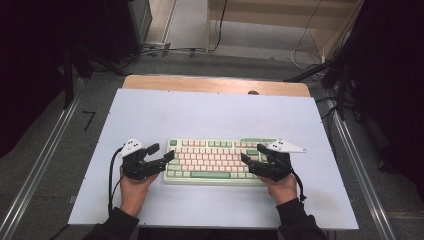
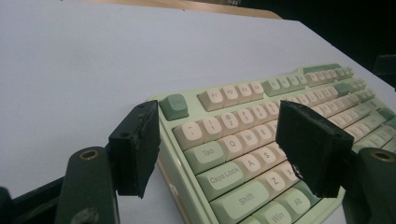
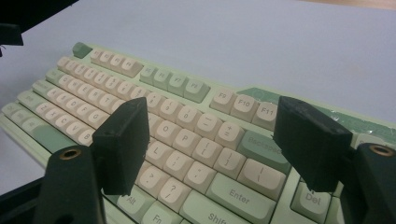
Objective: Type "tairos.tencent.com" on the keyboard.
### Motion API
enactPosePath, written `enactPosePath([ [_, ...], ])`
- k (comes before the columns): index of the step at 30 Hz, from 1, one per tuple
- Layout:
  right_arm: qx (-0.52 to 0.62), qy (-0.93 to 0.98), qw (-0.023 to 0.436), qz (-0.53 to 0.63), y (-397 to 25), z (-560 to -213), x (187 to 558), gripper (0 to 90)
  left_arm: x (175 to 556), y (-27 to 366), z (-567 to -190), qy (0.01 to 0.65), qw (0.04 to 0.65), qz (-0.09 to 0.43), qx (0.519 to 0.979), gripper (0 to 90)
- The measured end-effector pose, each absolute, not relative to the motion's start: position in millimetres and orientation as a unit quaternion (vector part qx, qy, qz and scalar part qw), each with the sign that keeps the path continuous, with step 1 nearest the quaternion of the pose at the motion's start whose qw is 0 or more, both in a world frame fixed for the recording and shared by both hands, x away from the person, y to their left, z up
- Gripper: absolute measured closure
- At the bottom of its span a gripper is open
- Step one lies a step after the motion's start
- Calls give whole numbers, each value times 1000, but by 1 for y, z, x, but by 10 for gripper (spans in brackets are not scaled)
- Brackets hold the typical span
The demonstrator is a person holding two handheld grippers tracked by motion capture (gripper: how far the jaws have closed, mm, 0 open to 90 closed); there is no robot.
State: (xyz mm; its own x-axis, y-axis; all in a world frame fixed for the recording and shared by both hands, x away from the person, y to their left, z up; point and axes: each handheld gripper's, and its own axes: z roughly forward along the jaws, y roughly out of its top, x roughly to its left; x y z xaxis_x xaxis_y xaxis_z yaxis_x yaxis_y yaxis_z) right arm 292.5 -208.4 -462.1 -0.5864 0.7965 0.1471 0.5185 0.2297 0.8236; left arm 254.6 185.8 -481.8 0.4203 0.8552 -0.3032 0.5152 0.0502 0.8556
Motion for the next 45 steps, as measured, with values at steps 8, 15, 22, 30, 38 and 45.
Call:
enactPosePath([
  [8, 432, 765, 158, 451, -216, -461, 290, 252, 252, 195, -481, 518, 513, 172, 662, 314],
  [15, 441, 757, 167, 452, -230, -460, 288, 251, 249, 201, -480, 521, 512, 180, 659, 313],
  [22, 461, 745, 180, 448, -253, -460, 286, 233, 246, 211, -479, 524, 500, 199, 660, 313],
  [30, 493, 721, 209, 439, -289, -463, 287, 221, 247, 223, -482, 539, 482, 210, 658, 298],
  [38, 519, 698, 236, 433, -324, -466, 287, 221, 252, 241, -485, 562, 461, 235, 646, 297],
  [45, 548, 685, 240, 416, -352, -475, 289, 221, 260, 252, -488, 580, 443, 252, 635, 298],
])
